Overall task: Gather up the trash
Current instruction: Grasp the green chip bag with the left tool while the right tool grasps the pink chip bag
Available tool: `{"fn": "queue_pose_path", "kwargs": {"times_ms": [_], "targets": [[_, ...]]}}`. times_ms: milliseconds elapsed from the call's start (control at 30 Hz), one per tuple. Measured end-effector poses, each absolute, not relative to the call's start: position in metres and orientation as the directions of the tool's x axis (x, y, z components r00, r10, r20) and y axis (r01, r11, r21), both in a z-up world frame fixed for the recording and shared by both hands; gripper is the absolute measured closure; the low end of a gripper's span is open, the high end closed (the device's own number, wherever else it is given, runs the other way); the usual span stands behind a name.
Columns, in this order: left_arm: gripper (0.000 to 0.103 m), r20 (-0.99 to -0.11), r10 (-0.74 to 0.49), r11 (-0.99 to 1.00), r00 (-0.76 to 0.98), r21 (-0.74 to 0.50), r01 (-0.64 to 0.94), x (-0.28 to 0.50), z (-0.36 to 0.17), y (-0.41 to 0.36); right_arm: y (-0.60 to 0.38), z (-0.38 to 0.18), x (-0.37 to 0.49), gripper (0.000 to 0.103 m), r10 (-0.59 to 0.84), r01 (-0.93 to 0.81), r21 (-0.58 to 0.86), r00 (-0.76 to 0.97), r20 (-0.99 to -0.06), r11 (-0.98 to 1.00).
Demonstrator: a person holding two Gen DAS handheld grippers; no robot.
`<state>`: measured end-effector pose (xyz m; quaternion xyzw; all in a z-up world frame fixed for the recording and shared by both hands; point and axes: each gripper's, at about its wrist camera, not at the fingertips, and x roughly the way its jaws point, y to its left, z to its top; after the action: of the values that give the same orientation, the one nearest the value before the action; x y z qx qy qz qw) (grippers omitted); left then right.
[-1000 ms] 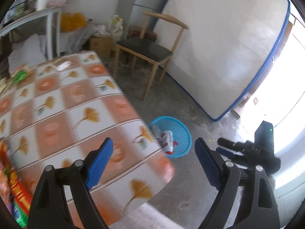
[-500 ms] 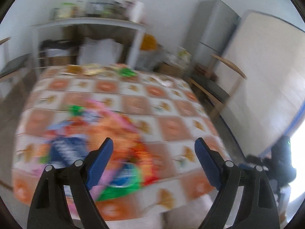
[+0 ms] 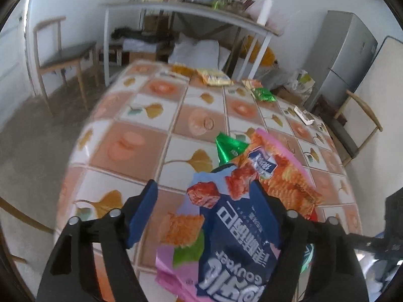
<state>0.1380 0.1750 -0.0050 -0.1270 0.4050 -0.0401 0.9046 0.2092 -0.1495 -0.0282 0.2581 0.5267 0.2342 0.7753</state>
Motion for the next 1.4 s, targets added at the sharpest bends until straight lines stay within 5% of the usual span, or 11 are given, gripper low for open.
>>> {"fn": "queue_pose_path", "kwargs": {"times_ms": [167, 400, 533, 967, 1200, 1400], "targets": [[0.036, -0.742, -0.232, 0.948, 0.629, -0.316, -0.024, 0.131, -0.018, 0.169, -0.136, -0.039, 0.218, 0.048, 0.631, -0.103, 0.631, 0.281, -0.723, 0.769], [0.037, -0.736, -0.34, 0.923, 0.585, -0.379, 0.06, 0.108, -0.021, 0.132, -0.151, -0.047, 0.213, 0.098, 0.623, -0.052, 0.637, 0.285, -0.729, 0.769], [0.037, -0.73, -0.424, 0.899, 0.535, -0.408, 0.156, 0.094, -0.02, 0.095, -0.185, -0.04, 0.199, 0.101, 0.581, 0.002, 0.623, 0.359, -0.73, 0.782], [0.037, -0.644, -0.562, 0.822, 0.52, -0.506, 0.261, 0.065, -0.012, 0.078, -0.256, -0.026, 0.159, 0.095, 0.519, 0.108, 0.636, 0.484, -0.705, 0.764], [0.038, -0.64, -0.482, 0.851, 0.598, -0.505, 0.144, 0.075, -0.01, 0.112, -0.2, -0.01, 0.192, 0.06, 0.635, -0.067, 0.678, 0.429, -0.642, 0.732], [0.056, -0.681, -0.403, 0.904, 0.611, -0.402, 0.148, 0.079, -0.014, 0.101, -0.155, -0.014, 0.22, 0.054, 0.684, -0.138, 0.688, 0.354, -0.638, 0.712]]}}
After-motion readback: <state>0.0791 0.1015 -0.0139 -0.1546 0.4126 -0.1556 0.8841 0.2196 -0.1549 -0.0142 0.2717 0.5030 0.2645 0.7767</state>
